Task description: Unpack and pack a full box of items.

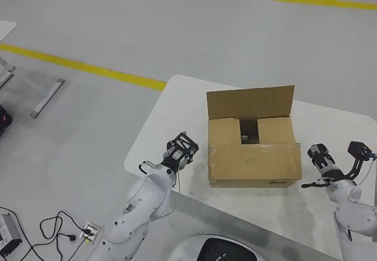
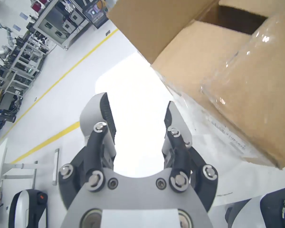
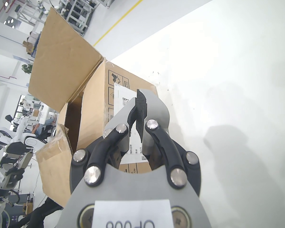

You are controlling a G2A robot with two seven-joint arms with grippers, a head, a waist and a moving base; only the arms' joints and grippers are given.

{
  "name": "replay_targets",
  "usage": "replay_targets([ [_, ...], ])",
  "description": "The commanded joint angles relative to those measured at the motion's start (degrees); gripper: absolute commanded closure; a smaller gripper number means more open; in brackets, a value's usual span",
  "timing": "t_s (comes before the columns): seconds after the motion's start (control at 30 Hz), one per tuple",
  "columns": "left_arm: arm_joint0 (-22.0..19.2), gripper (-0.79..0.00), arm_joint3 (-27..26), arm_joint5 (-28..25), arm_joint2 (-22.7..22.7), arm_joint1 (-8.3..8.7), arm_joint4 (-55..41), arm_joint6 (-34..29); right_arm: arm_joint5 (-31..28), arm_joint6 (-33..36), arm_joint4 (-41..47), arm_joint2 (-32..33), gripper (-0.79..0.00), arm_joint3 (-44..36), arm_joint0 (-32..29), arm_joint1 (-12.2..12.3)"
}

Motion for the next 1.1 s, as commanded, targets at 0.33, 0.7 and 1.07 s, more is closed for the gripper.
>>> replay_targets([
  [0.33,-5.17,0.000,10.07,-4.79,4.10,-0.43,-1.17,-0.69,-2.74,2.01,-0.15,-0.06,0.000,0.46,-1.38,0.24],
  [0.7,-9.04,0.000,13.93,-10.63,6.21,-0.72,-6.10,-0.61,-5.14,4.92,-0.04,1.32,0.000,-4.91,-6.91,0.94],
  [1.07,-9.32,0.000,13.61,-13.18,7.48,-0.62,-6.86,0.59,-9.18,10.21,0.53,3.38,0.000,-10.18,-12.77,1.97],
])
